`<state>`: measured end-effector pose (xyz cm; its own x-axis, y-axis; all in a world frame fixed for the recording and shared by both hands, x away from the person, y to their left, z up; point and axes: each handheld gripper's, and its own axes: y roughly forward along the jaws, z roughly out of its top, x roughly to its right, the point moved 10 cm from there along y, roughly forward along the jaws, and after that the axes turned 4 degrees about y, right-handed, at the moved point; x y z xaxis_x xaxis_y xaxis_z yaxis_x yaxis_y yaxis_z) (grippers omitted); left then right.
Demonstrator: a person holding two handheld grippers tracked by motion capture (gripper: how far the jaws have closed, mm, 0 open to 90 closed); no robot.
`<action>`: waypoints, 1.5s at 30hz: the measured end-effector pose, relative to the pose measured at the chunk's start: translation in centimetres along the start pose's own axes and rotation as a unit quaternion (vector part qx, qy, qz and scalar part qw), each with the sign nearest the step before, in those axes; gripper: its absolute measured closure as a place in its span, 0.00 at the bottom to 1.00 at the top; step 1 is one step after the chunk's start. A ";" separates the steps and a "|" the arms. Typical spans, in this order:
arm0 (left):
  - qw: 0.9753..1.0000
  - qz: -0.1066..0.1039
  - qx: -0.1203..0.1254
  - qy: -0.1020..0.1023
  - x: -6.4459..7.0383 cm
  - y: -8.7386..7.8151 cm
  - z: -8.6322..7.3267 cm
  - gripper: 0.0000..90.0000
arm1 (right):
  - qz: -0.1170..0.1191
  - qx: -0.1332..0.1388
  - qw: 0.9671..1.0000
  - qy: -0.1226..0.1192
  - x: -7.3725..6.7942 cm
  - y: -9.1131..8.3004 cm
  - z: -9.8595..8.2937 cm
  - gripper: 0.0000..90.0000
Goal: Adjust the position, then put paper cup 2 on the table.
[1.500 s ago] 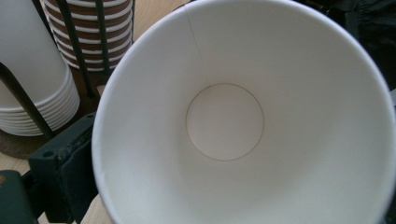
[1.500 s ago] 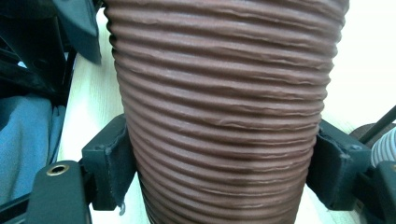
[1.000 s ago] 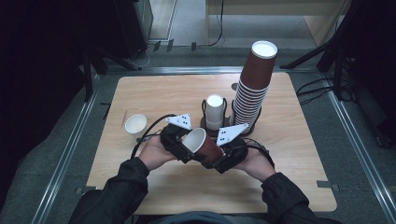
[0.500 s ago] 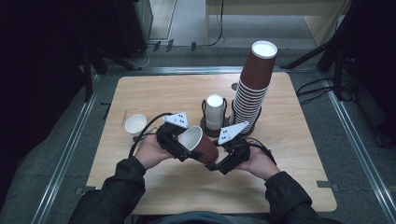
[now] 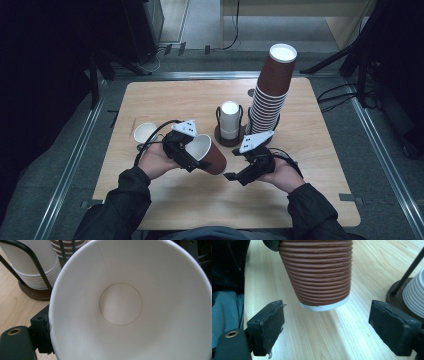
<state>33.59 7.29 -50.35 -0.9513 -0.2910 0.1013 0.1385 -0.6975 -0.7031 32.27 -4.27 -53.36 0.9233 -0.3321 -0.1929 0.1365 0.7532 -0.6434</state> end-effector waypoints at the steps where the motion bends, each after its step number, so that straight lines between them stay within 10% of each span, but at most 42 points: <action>1: 1.000 0.001 -0.002 0.001 0.0 0.0 -0.1 0.09 | -0.004 -0.002 1.000 0.002 0.1 -0.1 -0.1 0.15; 15: 0.999 0.019 -0.032 0.003 -0.9 -1.3 -1.6 0.09 | -0.052 -0.003 0.998 0.036 1.9 -1.1 -0.7 0.16; 45: 0.994 0.046 -0.097 -0.032 -2.1 -4.9 -7.5 0.09 | -0.065 -0.003 0.997 0.049 3.4 -1.7 -1.2 0.16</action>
<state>32.89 16.25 -52.42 -0.9169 -0.3929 0.0701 0.1627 -0.5282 -0.8334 34.77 -7.33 -53.82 0.8589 -0.4798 -0.1790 0.2500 0.6978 -0.6712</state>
